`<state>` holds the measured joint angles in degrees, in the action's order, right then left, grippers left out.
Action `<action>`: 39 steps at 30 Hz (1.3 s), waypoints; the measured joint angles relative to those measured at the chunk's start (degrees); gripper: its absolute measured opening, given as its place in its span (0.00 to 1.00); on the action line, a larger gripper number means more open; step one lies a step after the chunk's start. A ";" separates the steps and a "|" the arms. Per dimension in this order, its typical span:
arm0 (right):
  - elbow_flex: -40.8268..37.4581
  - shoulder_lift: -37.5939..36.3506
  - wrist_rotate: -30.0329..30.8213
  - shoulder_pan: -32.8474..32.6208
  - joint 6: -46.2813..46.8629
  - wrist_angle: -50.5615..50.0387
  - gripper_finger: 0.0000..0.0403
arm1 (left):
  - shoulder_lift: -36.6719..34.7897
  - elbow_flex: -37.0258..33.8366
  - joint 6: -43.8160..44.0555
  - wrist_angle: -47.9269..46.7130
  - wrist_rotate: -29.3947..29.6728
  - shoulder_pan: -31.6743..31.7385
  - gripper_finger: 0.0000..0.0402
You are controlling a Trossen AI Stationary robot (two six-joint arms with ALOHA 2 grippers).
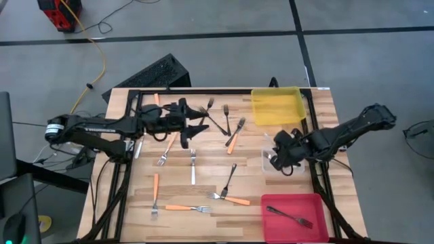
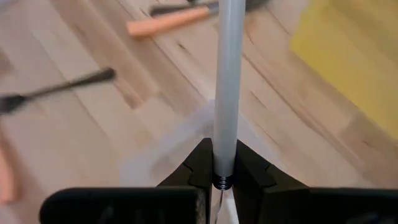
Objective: Sort silverware by color (type)
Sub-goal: Put the white fork into the transparent bin
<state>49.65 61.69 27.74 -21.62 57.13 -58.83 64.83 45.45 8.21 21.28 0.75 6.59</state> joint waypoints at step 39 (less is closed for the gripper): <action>-1.29 13.32 1.53 -7.32 -15.20 -11.53 0.14 | -21.78 0.00 -4.25 -21.05 20.69 2.40 0.53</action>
<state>48.36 75.01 29.27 -28.94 41.93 -70.37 43.05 45.45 3.96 0.23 21.44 8.99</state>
